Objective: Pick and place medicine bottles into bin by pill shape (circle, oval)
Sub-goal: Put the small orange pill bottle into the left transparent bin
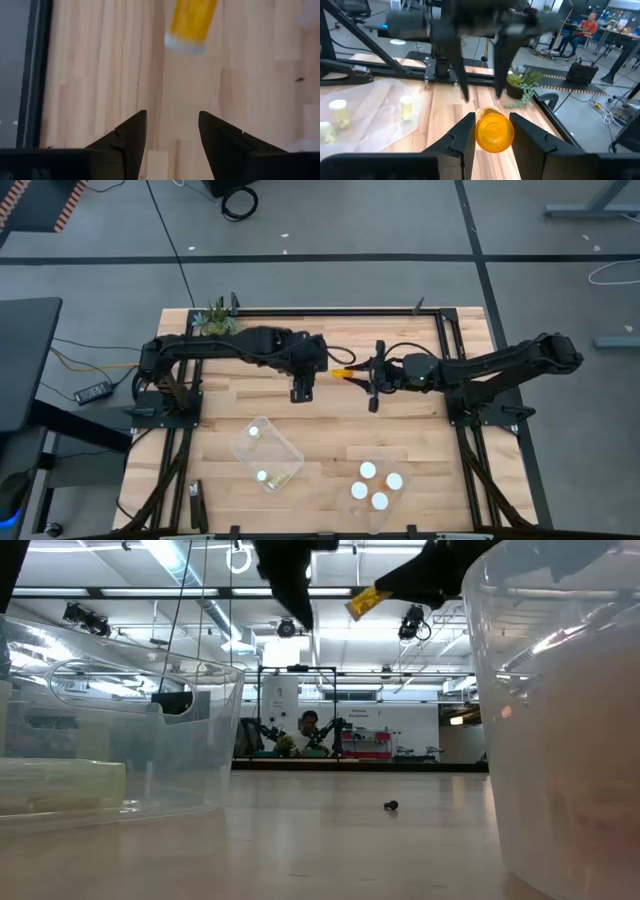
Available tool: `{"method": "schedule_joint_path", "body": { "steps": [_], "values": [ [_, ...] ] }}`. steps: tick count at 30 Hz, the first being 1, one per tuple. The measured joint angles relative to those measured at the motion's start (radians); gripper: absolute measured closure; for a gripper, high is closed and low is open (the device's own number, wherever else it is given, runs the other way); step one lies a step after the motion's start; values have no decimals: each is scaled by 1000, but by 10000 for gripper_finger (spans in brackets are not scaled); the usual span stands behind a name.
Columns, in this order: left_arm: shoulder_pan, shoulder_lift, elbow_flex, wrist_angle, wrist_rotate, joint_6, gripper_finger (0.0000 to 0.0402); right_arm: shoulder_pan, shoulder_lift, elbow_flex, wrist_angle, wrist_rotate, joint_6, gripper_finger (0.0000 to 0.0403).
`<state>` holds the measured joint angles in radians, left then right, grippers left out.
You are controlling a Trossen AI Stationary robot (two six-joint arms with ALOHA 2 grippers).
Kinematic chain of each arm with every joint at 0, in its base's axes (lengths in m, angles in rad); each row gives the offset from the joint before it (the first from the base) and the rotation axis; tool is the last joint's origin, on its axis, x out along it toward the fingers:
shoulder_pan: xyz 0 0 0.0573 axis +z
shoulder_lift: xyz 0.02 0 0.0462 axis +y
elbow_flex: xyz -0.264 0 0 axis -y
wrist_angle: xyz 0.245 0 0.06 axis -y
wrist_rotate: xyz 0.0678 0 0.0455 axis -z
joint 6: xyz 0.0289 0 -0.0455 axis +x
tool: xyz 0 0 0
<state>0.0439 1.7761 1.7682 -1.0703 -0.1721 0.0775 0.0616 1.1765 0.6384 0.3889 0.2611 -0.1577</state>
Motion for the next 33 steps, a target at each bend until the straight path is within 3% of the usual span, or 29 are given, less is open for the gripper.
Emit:
{"method": "schedule_joint_path", "body": {
  "steps": [6,14,19,24,33],
  "values": [
    [-9,-33,-242,259,22,9,229,0,-85,-67,2,0,11,284],
    [1,-134,-420,591,76,21,232,0,-93,-72,35,-1,16,283],
    [6,-196,-518,756,96,32,232,0,-92,-72,107,-57,29,283],
    [5,-217,-574,912,109,35,225,1,-92,-72,172,-109,31,283],
    [3,-218,-574,1101,131,70,176,0,-91,-72,224,-117,20,283]
  ]
}}
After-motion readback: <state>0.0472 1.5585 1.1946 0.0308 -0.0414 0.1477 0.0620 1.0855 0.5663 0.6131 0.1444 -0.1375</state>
